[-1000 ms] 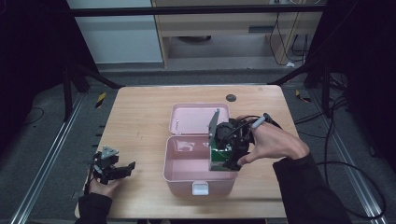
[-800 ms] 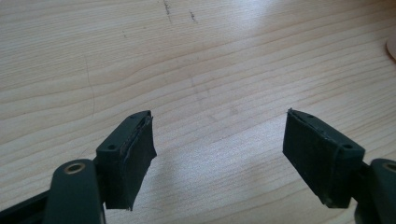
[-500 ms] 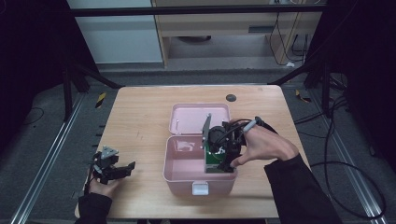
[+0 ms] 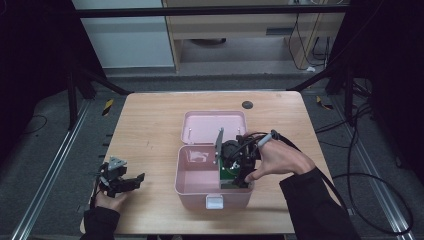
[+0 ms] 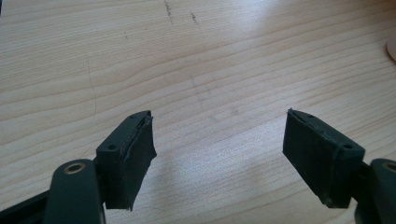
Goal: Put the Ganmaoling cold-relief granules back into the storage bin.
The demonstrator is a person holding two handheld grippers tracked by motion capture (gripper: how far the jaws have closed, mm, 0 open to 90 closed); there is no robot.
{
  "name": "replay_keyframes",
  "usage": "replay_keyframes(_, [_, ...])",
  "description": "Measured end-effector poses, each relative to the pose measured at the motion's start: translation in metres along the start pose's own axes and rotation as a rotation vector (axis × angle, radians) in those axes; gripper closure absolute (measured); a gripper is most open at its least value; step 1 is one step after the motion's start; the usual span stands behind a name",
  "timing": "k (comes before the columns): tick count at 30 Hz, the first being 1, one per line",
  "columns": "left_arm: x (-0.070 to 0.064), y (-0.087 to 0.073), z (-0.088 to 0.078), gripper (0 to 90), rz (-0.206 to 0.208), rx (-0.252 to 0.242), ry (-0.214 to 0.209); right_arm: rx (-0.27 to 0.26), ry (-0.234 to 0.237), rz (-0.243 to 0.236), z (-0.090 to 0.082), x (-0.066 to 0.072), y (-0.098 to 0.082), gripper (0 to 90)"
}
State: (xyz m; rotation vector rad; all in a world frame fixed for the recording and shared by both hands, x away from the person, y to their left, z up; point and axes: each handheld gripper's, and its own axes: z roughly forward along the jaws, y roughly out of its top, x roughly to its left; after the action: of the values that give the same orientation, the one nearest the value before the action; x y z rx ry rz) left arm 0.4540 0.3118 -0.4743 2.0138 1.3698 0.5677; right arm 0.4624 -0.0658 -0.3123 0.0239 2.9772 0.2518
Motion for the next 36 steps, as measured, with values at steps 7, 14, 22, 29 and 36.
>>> replay_keyframes(7, [0.0, 0.0, 0.0, 23.8, 0.001, 0.002, 0.001, -0.006, 0.008, 0.016, 0.007, -0.001, -0.003, 16.4])
replay_keyframes(14, [0.0, 0.0, 0.001, 23.8, 0.001, 0.002, 0.001, -0.01, 0.013, 0.024, 0.018, -0.003, -0.009, 16.4])
replay_keyframes(22, [0.0, 0.0, 0.0, 23.8, 0.002, 0.002, 0.001, 0.008, 0.019, 0.03, 0.03, -0.003, -0.008, 16.4])
replay_keyframes(29, [0.0, 0.0, 0.0, 23.8, 0.0, 0.0, 0.001, 0.01, 0.033, 0.03, 0.036, -0.005, -0.006, 16.4])
replay_keyframes(36, [0.0, 0.0, 0.0, 23.8, 0.0, 0.0, 0.002, 0.006, 0.047, 0.039, 0.044, -0.005, -0.009, 16.4])
